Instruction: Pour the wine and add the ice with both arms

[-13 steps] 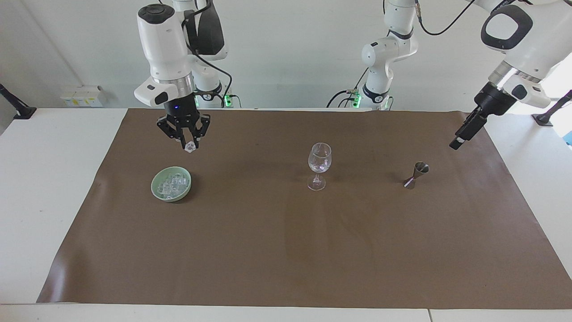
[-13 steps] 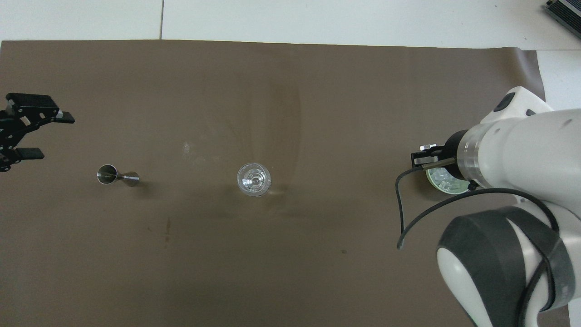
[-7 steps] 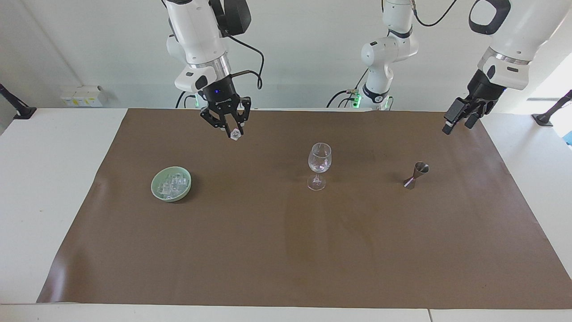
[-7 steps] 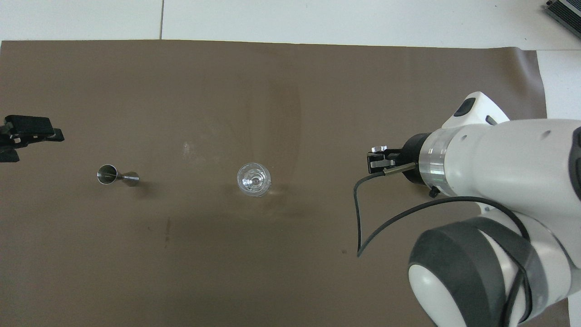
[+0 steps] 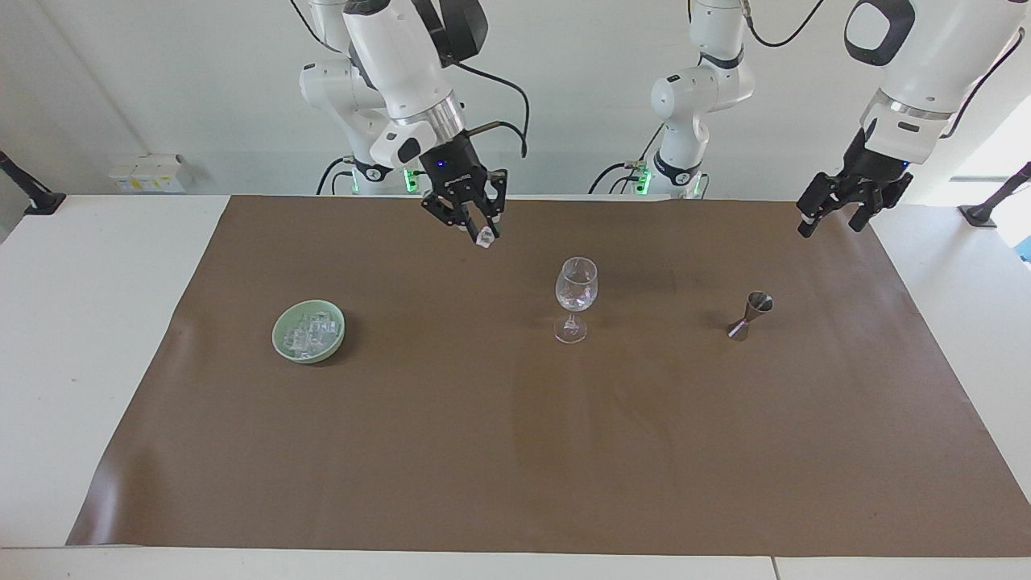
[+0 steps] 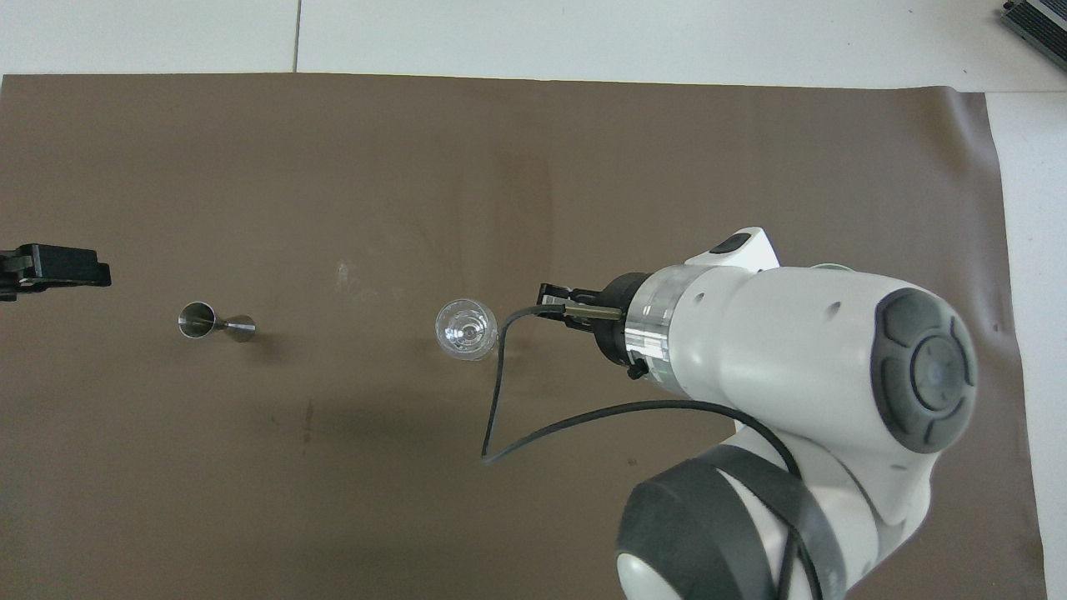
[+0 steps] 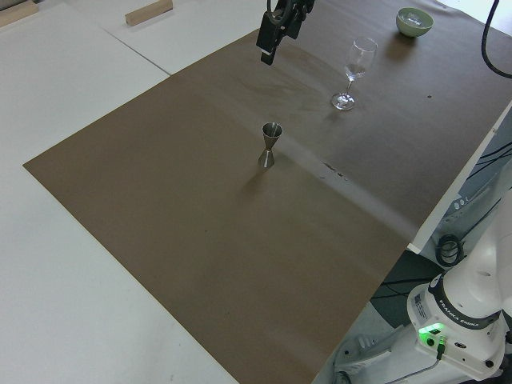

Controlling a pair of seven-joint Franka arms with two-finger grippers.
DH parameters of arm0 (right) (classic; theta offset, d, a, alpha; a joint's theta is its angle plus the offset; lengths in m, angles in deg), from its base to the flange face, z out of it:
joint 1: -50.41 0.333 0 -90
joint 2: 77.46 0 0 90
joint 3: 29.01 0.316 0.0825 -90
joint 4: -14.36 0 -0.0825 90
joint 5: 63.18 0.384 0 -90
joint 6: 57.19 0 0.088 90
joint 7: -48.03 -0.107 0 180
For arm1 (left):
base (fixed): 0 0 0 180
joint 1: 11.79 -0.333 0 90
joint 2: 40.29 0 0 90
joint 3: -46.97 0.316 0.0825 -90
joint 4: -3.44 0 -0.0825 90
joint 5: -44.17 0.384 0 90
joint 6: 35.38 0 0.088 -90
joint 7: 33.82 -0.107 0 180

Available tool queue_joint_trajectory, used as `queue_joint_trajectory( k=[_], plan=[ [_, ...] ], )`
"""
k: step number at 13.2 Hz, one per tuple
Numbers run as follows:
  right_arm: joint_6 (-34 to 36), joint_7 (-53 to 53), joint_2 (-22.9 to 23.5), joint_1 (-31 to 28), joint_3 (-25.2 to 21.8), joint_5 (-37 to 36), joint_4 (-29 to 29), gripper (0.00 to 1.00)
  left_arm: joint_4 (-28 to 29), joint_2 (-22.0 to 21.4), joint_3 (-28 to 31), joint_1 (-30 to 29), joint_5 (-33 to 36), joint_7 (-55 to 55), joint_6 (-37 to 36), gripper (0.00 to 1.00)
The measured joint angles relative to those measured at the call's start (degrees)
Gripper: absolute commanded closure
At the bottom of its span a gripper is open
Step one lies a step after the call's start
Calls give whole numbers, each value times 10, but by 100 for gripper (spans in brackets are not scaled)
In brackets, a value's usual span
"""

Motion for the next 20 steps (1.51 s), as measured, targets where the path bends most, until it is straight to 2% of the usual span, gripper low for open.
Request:
queue_joint_trajectory(
  k=[5,11,14,17,20],
  plan=[
    [-74,-98,39,49,1,22,0,100,-7,0,8,30,1,-3,-24,0],
    [-113,-102,75,83,1,18,-1,100,-57,18,48,81,1,-3,-72,0],
    [-115,-102,84,87,1,10,-1,100,-71,35,63,101,39,-4,-88,0],
    [-115,-102,85,87,0,7,-1,100,-105,58,62,110,52,-6,-111,0],
    [-127,-102,86,87,-1,4,-1,98,-116,60,62,110,54,-28,-113,0]
  ],
)
